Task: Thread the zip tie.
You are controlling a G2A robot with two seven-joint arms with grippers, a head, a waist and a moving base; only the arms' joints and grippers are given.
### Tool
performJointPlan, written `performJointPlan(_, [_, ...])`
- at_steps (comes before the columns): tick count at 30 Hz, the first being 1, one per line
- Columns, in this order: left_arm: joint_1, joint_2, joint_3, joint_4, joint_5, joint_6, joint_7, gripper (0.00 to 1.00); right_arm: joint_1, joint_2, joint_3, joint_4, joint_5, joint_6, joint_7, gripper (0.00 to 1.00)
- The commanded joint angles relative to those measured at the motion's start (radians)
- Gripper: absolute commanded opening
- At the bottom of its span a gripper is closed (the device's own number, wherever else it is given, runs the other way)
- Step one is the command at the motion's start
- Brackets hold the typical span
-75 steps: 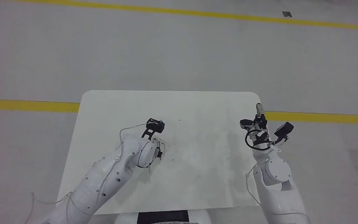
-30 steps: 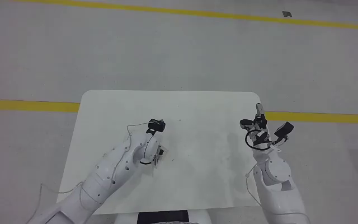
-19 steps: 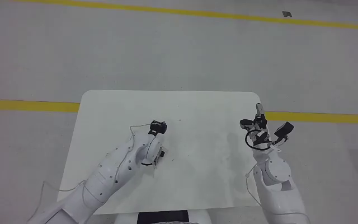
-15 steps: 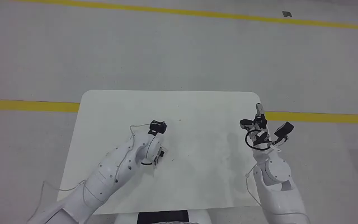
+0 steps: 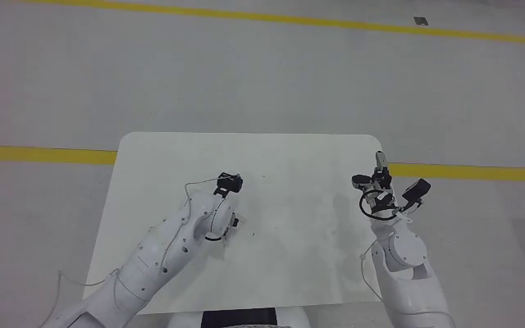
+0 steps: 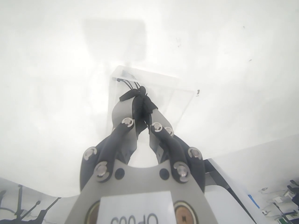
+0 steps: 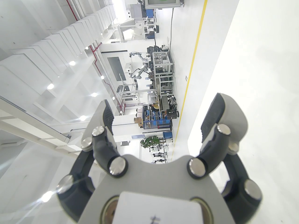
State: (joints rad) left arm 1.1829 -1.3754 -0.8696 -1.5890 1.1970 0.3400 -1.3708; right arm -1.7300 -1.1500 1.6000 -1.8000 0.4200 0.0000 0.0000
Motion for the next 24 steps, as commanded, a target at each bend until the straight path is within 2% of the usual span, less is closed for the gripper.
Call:
performJointPlan(1, [0.012, 0.003, -0.005, -0.027, 0.012, 0.0, -0.014, 0.0, 0.0, 0.0, 0.0, 0.0, 0.0, 0.0, 0.0, 1.0])
performJointPlan(3, [0.022, 0.006, -0.011, -0.046, 0.004, -0.003, -0.019, 0.0, 0.0, 0.0, 0.0, 0.0, 0.0, 0.0, 0.0, 1.0])
performJointPlan(8, [0.036, 0.016, -0.034, -0.063, -0.012, -0.017, -0.019, 0.0, 0.0, 0.0, 0.0, 0.0, 0.0, 0.0, 0.0, 1.0])
performJointPlan(14, [0.077, 0.037, -0.08, -0.142, -0.061, -0.045, -0.019, 0.0, 0.0, 0.0, 0.0, 0.0, 0.0, 0.0, 0.0, 1.0])
performJointPlan(20, [0.119, 0.066, -0.148, -0.217, -0.144, -0.108, -0.019, 0.0, 0.0, 0.0, 0.0, 0.0, 0.0, 0.0, 0.0, 1.0])
performJointPlan(24, [0.139, 0.088, -0.199, -0.269, -0.214, -0.133, -0.019, 0.0, 0.0, 0.0, 0.0, 0.0, 0.0, 0.0, 0.0, 1.0])
